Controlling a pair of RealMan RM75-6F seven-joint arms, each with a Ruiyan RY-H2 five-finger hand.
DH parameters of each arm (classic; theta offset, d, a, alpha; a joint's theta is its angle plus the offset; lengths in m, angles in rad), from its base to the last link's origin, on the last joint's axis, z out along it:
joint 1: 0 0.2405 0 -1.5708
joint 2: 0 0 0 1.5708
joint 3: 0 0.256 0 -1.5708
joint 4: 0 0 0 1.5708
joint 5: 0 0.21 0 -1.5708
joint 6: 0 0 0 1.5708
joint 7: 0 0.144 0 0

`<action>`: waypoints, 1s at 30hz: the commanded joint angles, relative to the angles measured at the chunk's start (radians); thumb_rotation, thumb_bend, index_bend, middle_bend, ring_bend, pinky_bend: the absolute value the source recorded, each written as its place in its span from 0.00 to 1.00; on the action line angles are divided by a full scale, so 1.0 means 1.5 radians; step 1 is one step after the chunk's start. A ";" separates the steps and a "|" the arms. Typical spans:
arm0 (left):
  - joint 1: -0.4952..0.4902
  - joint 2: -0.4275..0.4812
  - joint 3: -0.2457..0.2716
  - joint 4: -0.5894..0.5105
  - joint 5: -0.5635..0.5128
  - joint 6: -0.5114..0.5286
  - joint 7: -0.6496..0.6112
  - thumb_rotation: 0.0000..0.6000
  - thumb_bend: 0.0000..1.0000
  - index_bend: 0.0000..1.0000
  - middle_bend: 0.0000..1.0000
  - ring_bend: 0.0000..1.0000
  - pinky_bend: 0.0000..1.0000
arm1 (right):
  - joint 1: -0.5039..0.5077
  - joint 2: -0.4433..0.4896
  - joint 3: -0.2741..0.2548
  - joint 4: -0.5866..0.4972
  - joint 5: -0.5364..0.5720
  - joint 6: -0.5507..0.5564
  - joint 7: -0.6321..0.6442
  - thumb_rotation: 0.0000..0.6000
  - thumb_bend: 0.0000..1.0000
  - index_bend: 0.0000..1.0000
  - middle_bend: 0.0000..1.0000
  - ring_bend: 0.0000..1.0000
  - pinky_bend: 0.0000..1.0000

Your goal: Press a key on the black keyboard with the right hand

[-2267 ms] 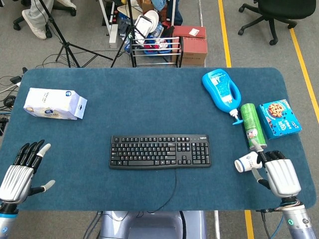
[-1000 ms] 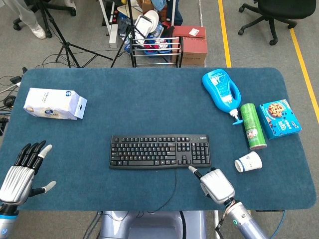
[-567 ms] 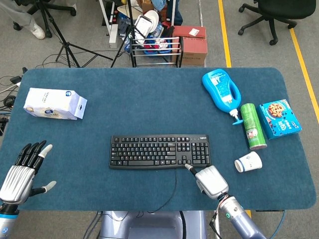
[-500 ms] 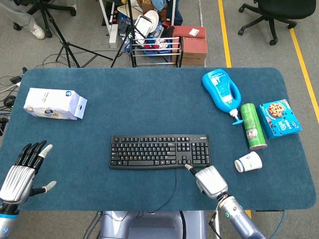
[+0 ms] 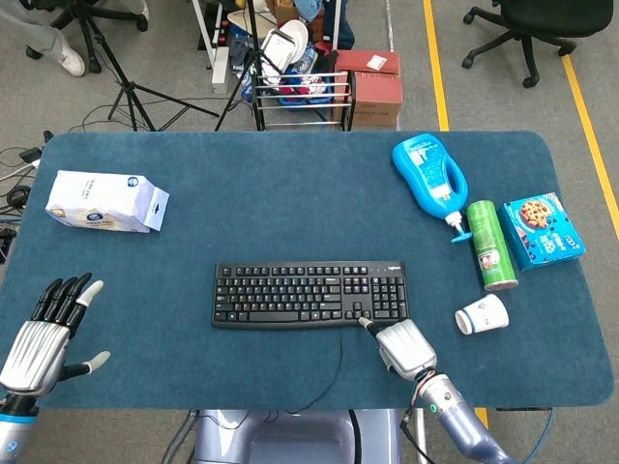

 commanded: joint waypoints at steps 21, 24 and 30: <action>-0.003 -0.004 0.000 0.003 -0.006 -0.010 0.003 1.00 0.00 0.00 0.00 0.00 0.00 | 0.037 -0.005 0.001 0.022 0.059 -0.003 0.008 1.00 0.67 0.15 0.77 0.69 0.48; -0.004 -0.004 0.001 0.003 -0.005 -0.011 0.003 1.00 0.00 0.00 0.00 0.00 0.00 | 0.039 -0.006 -0.003 0.022 0.063 -0.002 0.010 1.00 0.67 0.15 0.77 0.69 0.48; -0.004 -0.004 0.002 0.002 -0.003 -0.010 0.003 1.00 0.00 0.00 0.00 0.00 0.00 | 0.042 -0.008 -0.011 0.023 0.067 0.001 0.011 1.00 0.67 0.15 0.77 0.69 0.48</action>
